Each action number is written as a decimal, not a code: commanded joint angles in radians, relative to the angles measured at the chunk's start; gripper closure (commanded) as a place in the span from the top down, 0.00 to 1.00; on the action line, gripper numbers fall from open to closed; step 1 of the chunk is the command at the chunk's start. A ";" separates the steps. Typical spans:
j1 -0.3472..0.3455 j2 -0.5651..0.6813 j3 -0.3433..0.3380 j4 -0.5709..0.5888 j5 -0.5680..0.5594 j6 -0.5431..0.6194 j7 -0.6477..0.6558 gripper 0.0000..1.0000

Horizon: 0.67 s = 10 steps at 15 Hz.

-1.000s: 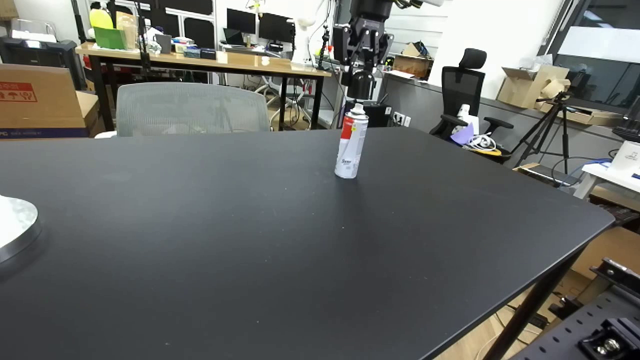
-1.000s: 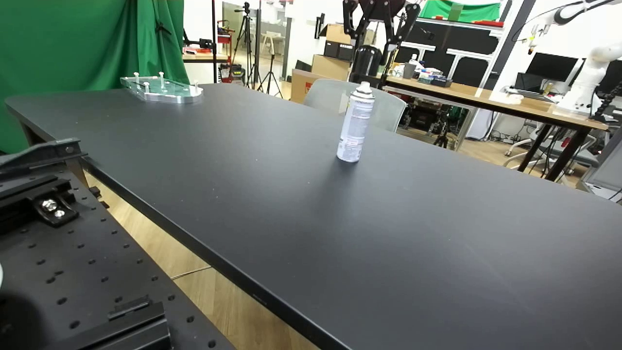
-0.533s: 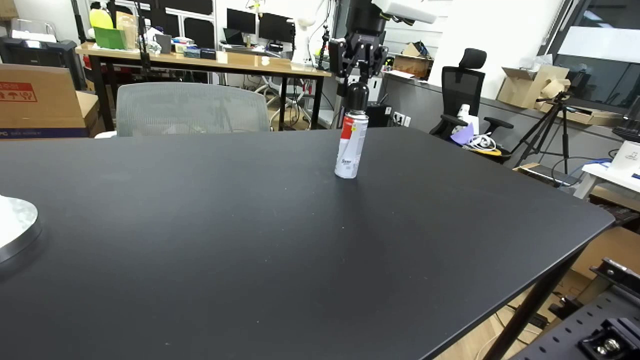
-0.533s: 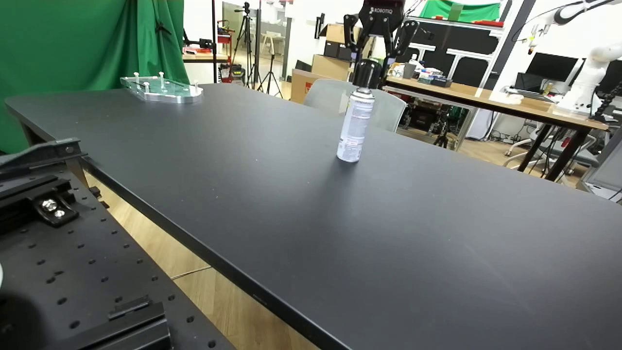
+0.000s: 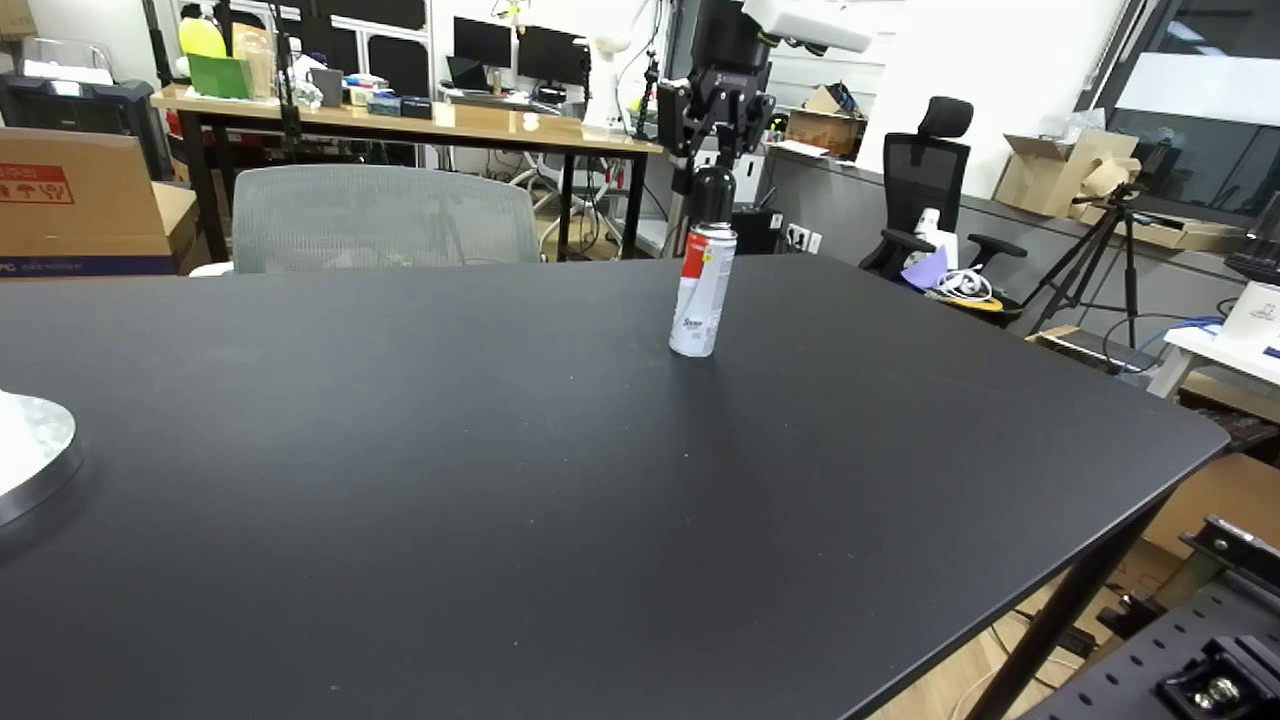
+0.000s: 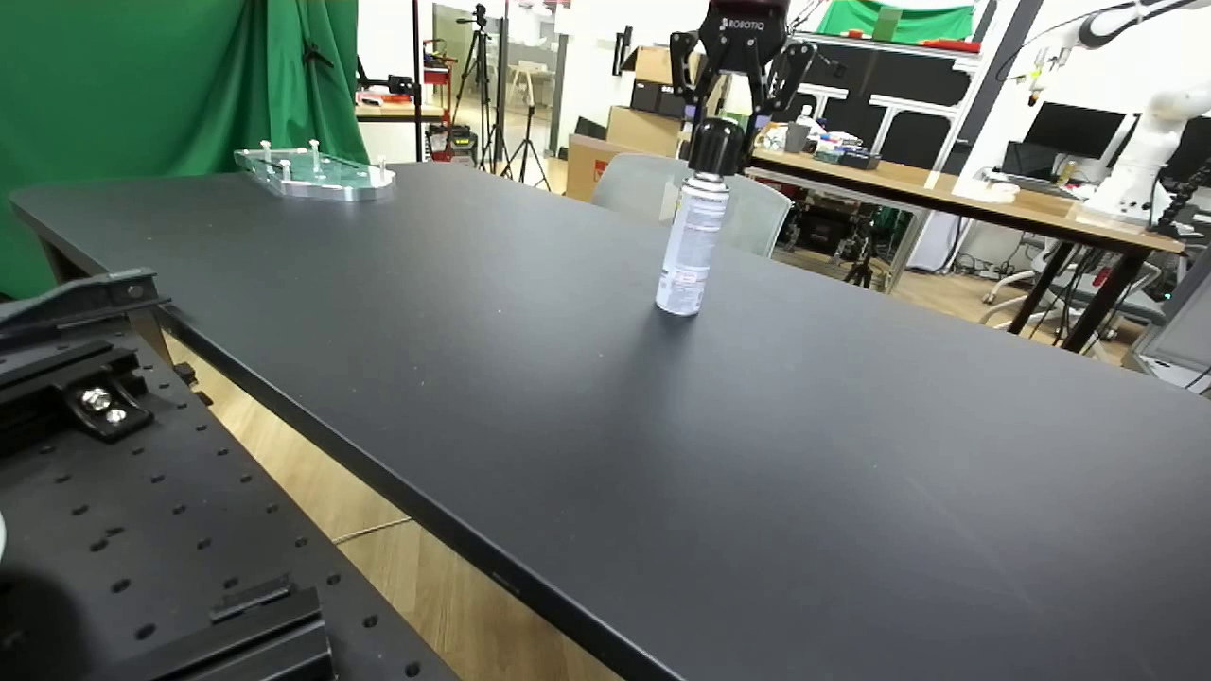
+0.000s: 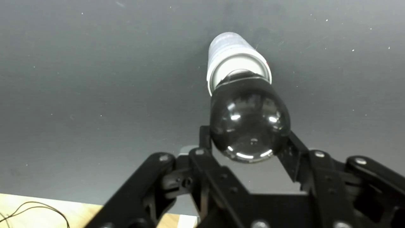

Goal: Put the black lid on the black bottle

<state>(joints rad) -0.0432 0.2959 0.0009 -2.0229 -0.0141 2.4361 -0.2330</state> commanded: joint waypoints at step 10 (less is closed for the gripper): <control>-0.023 -0.050 0.004 -0.104 0.025 0.076 -0.007 0.30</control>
<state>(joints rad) -0.0548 0.2782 0.0008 -2.0880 -0.0066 2.5005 -0.2362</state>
